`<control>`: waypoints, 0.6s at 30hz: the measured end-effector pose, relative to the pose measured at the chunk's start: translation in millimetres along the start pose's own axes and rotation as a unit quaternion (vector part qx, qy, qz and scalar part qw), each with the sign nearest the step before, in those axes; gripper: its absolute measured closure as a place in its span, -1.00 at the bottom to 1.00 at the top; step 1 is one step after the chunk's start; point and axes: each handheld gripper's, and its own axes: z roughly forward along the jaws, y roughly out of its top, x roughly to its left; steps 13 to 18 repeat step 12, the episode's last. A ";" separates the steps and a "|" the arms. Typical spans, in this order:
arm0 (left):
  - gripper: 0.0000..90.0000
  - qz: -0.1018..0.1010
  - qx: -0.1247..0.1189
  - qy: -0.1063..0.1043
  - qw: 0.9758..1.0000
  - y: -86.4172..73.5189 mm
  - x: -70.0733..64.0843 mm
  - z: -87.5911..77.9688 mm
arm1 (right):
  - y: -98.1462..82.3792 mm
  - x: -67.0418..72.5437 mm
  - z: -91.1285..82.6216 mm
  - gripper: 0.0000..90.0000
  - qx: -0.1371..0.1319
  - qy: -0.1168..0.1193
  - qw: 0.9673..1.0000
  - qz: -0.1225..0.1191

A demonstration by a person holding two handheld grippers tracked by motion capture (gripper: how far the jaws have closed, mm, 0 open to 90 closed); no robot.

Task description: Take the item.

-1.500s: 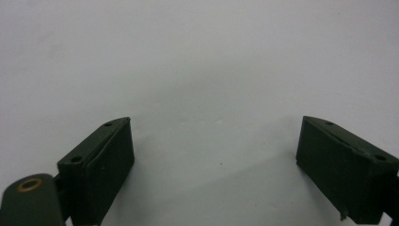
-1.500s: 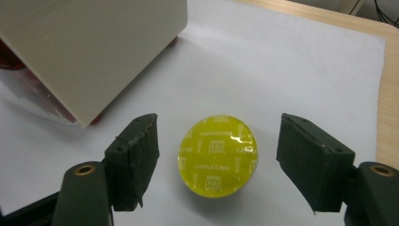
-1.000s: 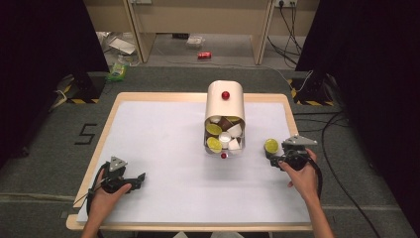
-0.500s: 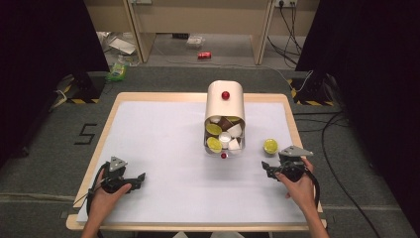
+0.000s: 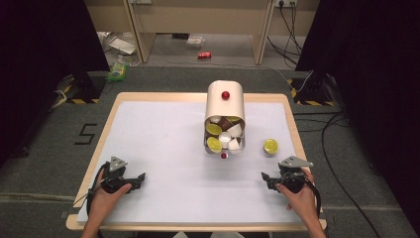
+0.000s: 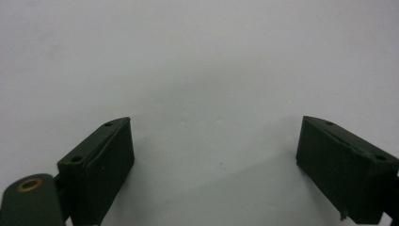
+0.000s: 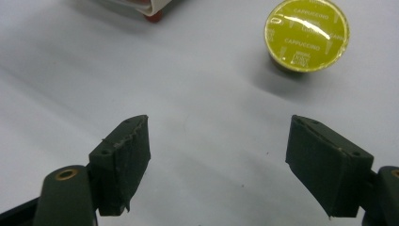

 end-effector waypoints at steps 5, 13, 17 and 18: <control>-0.76 0.000 0.000 0.000 1.000 0.0 0.0 0.0 | -7.3 2.8 -2.3 -0.51 0.006 -0.001 1.000 -0.002; -0.76 0.000 0.000 0.000 1.000 0.0 0.0 0.0 | -13.8 5.1 -1.2 -0.56 0.011 0.002 1.000 -0.010; -0.76 0.000 0.000 0.000 1.000 0.0 0.0 0.0 | -13.8 5.1 -1.2 -0.56 0.011 0.002 1.000 -0.010; -0.76 0.000 0.000 0.000 1.000 0.0 0.0 0.0 | -13.8 5.1 -1.2 -0.56 0.011 0.002 1.000 -0.010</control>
